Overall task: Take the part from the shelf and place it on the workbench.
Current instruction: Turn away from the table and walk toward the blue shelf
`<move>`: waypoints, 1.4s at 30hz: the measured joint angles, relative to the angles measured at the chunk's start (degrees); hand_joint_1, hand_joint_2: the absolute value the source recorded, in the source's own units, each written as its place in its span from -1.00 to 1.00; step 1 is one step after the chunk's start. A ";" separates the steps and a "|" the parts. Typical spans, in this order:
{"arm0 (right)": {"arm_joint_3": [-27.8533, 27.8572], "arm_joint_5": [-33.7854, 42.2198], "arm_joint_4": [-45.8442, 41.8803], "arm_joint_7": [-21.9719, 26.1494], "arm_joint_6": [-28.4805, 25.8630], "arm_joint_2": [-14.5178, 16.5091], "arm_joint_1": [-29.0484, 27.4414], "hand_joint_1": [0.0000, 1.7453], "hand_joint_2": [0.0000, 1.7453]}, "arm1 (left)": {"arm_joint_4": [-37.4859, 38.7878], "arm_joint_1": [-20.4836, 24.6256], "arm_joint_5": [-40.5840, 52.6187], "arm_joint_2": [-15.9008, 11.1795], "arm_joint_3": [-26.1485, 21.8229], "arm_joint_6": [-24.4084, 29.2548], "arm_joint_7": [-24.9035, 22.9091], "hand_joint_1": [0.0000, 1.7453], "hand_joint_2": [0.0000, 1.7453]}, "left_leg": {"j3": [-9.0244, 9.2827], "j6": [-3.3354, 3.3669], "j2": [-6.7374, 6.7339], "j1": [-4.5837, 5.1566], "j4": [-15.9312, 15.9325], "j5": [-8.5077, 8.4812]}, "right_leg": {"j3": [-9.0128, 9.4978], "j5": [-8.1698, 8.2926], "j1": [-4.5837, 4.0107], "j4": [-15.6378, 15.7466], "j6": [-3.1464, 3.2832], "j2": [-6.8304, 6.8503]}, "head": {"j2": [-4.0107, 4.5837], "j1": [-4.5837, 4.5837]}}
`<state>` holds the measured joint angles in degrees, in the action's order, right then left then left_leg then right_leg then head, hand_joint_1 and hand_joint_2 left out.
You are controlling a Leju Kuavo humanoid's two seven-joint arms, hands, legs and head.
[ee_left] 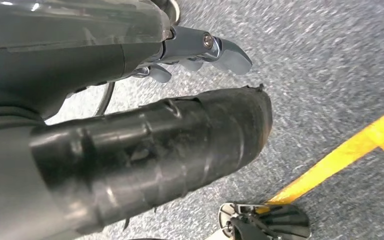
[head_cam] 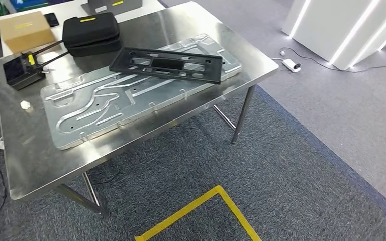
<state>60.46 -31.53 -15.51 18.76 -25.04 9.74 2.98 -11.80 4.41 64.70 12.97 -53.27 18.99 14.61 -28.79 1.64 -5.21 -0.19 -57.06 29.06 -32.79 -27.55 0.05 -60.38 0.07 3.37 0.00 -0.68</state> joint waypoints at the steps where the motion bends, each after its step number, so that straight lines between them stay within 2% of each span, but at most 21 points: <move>1: 0.00 -0.05 0.02 0.04 0.01 0.07 0.11 -1.00 -1.00 | 0.00 0.04 0.00 0.01 -0.01 0.00 0.01 -1.00 -1.00 | 0.13 -0.25 -0.47 0.06 -0.01 0.11 | 0.66 0.18 -0.31 1.44 0.36 0.67 | 0.00 0.02; 4: -0.02 -0.19 0.15 0.08 0.01 0.28 0.09 -1.00 -1.00 | 0.00 0.32 0.00 0.06 -0.03 0.01 0.05 -1.00 -1.00 | 0.53 -1.06 -1.45 0.08 -0.01 0.47 | 0.64 0.44 -0.39 2.33 1.08 -0.62 | 0.00 0.03; 6: -0.22 -0.40 0.24 0.08 0.17 0.46 0.10 -1.00 -1.00 | 0.00 0.36 0.00 0.05 -0.05 0.02 0.10 -1.00 -1.00 | -0.34 -1.55 0.88 -0.05 -2.44 2.47 | 0.85 1.00 0.13 3.10 1.70 -1.89 | 0.00 0.06; 8: -0.57 -0.85 0.28 0.08 0.69 0.57 0.21 -1.00 -1.00 | 0.00 0.21 -0.04 -0.01 -0.12 0.02 0.18 -1.00 -1.00 | -3.51 -1.85 3.94 -0.35 -9.41 6.41 | 0.77 1.32 0.37 3.36 2.09 -3.22 | 0.00 0.10; 10: -0.90 -1.38 0.36 0.08 1.11 0.62 0.20 -1.00 -1.00 | 0.00 0.03 -0.16 -0.10 -0.27 0.02 0.25 -1.00 -1.00 | -6.69 -2.14 4.74 -0.50 -16.05 8.74 | 0.64 1.36 0.34 3.25 2.17 -4.70 | 0.00 0.12; 12: -1.26 -1.85 0.51 0.03 1.25 0.73 0.12 -1.00 -1.00 | 0.00 -0.08 -0.27 -0.20 -0.40 0.01 0.32 -1.00 -1.00 | -6.50 -2.36 4.89 -0.66 -15.00 6.45 | 0.65 1.30 0.40 2.95 2.05 -6.35 | 0.00 0.13; 15: -1.82 -2.56 0.71 -0.15 1.29 0.91 0.14 -1.00 -1.00 | 0.01 -0.19 -0.32 -0.27 -0.50 -0.02 0.45 -1.00 -1.00 | -2.03 -2.34 7.76 -1.12 -4.16 0.85 | 0.25 0.86 0.51 1.79 1.30 -8.61 | 0.00 0.10; 17: -2.14 -2.86 0.74 -0.22 1.28 0.95 0.12 -1.00 -1.00 | 0.01 -0.15 -0.35 -0.28 -0.56 -0.06 0.56 -1.00 -1.00 | -1.10 -1.94 9.19 -1.10 -1.48 0.45 | -0.49 0.83 0.53 1.15 0.47 -9.71 | 0.00 0.08; 19: -2.26 -2.95 0.75 -0.30 1.25 0.94 -0.11 -1.00 -1.00 | 0.00 0.05 -0.40 -0.32 -0.59 -0.08 0.64 -1.00 -1.00 | -1.10 -1.17 8.18 -0.93 -1.24 0.17 | -1.01 1.06 0.76 1.08 -0.34 -10.47 | 0.00 0.09; 21: -2.31 -3.03 0.77 -0.43 1.22 0.94 -0.25 -1.00 -1.00 | 0.00 0.09 -0.45 -0.38 -0.62 -0.13 0.75 -1.00 -1.00 | -0.94 -0.31 6.81 -0.95 -0.74 -0.24 | -1.90 -0.06 0.76 -0.63 -0.86 -8.32 | 0.00 0.04; 23: -2.39 -3.16 0.79 -0.61 1.22 0.95 -0.12 -1.00 -1.00 | 0.00 -0.05 -0.50 -0.40 -0.69 -0.21 0.84 -1.00 -1.00 | -0.91 0.23 5.24 -0.86 -0.49 -0.35 | -4.70 -3.40 0.68 -6.58 -1.22 -5.03 | 0.00 0.00; 25: -2.45 -3.31 0.80 -0.78 1.22 0.95 -0.04 -1.00 -1.00 | 0.00 -0.22 -0.60 -0.41 -0.80 -0.28 0.90 -1.00 -1.00 | -0.98 0.45 3.53 -0.64 -0.52 -0.23 | -8.00 -6.20 0.81 -13.44 -1.52 -3.97 | 0.00 -0.01; 26: -2.48 -3.37 0.81 -0.85 1.22 0.95 -0.08 -1.00 -1.00 | 0.00 -0.25 -0.69 -0.42 -0.84 -0.32 0.92 -1.00 -1.00 | -0.97 0.48 2.69 -0.58 -0.52 -0.14 | -8.49 -6.18 0.84 -14.62 -1.57 -3.78 | 0.00 -0.01; 27: -2.50 -3.42 0.81 -0.90 1.22 0.94 -0.15 -1.00 -1.00 | 0.00 -0.21 -0.79 -0.42 -0.87 -0.36 0.96 -1.00 -1.00 | -0.88 0.45 1.98 -0.53 -0.52 -0.05 | -7.80 -5.10 0.84 -13.53 -1.53 -3.56 | 0.00 -0.01; 30: -2.56 -3.61 0.82 -0.97 1.21 0.95 -0.18 -1.00 -1.00 | 0.00 -0.09 -1.03 -0.38 -0.90 -0.44 1.01 -1.00 -1.00 | -0.33 0.05 0.18 -0.33 -0.54 0.40 | -1.65 -0.45 0.25 -2.34 -0.62 -0.69 | 0.00 0.00; 32: -2.67 -3.72 0.82 -0.97 1.21 0.95 -0.06 -1.00 -1.00 | 0.00 -0.03 -1.08 -0.36 -0.93 -0.50 1.02 -1.00 -1.00 | -0.08 -0.46 -0.85 -0.13 -0.54 0.69 | 0.03 0.17 -0.40 1.24 0.12 0.62 | 0.00 0.01; 35: -2.79 -3.77 0.82 -0.97 1.19 0.96 -0.21 -1.00 -1.00 | 0.00 0.31 -1.10 -0.34 -0.98 -0.56 1.07 -1.00 -1.00 | 0.37 -1.28 -1.58 -0.08 -0.54 1.15 | 0.15 0.56 -0.28 1.99 1.00 -1.21 | 0.00 0.01; 37: -2.80 -3.77 0.82 -0.97 1.16 1.01 -0.19 -1.00 -1.00 | 0.00 0.36 -1.10 -0.35 -1.02 -0.56 1.11 -1.00 -1.00 | -0.60 -1.72 1.03 -0.22 -3.31 3.18 | 0.58 1.06 0.16 2.83 1.68 -2.41 | 0.00 0.05; 38: -2.80 -3.77 0.83 -0.98 1.16 1.03 -0.14 -1.00 -1.00 | 0.00 0.28 -1.13 -0.36 -1.06 -0.56 1.11 -1.00 -1.00 | -2.00 -1.84 2.81 -0.37 -6.51 4.97 | 0.60 1.16 0.19 2.96 1.86 -2.97 | 0.00 0.05; 40: -2.83 -3.80 0.84 -1.03 1.15 1.03 -0.09 -1.00 -1.00 | 0.00 0.07 -1.17 -0.36 -1.22 -0.57 1.09 -1.00 -1.00 | -5.70 -2.02 4.50 -0.48 -13.98 8.20 | 0.47 1.21 0.21 2.94 2.06 -4.34 | 0.00 0.08; 42: -2.84 -3.87 0.87 -1.11 1.15 1.03 -0.16 -1.00 -1.00 | 0.00 -0.11 -1.22 -0.36 -1.39 -0.57 1.04 -1.00 -1.00 | -7.10 -2.17 4.73 -0.56 -16.09 7.49 | 0.50 1.18 0.23 2.77 2.04 -6.01 | 0.00 0.08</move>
<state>57.61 -35.40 -14.64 17.65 -23.89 10.78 2.82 -11.80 4.30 63.48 12.61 -54.66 18.43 15.64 -35.89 -0.53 -0.48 -0.75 -73.15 36.55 -32.29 -26.37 0.27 -57.61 2.11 -2.64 0.00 -0.61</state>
